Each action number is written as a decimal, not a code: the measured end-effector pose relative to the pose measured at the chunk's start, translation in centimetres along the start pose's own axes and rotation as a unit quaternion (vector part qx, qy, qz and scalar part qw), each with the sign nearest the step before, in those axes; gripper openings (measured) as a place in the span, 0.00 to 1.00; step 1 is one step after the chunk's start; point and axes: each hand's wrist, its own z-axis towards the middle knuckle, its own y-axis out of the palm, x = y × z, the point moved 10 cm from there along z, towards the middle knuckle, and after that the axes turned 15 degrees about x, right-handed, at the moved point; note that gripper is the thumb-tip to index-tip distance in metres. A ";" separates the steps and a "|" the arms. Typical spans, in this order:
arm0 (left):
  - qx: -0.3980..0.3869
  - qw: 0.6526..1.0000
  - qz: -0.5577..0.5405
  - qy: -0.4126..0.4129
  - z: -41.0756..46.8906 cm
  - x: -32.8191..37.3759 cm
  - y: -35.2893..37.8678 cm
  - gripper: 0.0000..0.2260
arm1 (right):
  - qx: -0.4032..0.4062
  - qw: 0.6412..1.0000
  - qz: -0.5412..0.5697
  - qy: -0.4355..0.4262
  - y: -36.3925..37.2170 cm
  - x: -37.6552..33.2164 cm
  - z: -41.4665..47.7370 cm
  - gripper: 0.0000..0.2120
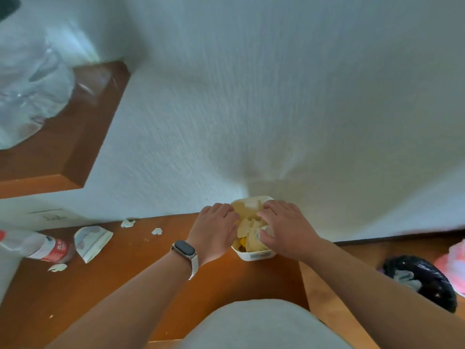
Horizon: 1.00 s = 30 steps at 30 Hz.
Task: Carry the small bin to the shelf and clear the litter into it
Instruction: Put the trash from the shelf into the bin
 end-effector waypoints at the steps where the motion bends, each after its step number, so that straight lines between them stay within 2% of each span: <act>1: 0.002 1.000 -0.001 -0.013 -0.2 -0.5 -0.3 0.09 | 0.004 1.000 0.004 -0.011 -0.1 -0.5 0.6 0.19; 5: -0.005 0.999 0.009 -0.049 -1.9 -2.7 -1.5 0.14 | -0.003 0.998 0.018 -0.064 -0.1 -3.6 2.5 0.20; 10: -0.013 0.996 0.037 -0.080 -5.3 -5.8 -2.6 0.14 | -0.026 0.992 0.005 -0.121 1.5 -7.8 3.6 0.21; 17: -0.053 0.986 0.053 -0.150 -11.7 -12.1 -3.8 0.24 | -0.046 0.983 -0.014 -0.175 4.3 -14.6 4.8 0.25; 25: -0.077 0.968 0.066 -0.231 -20.5 -20.8 -4.6 0.24 | -0.096 0.975 -0.049 -0.193 10.2 -21.4 6.2 0.27; 30: -0.082 0.951 0.056 -0.294 -26.1 -27.1 -4.0 0.22 | -0.108 0.972 -0.071 -0.194 14.2 -25.3 8.4 0.25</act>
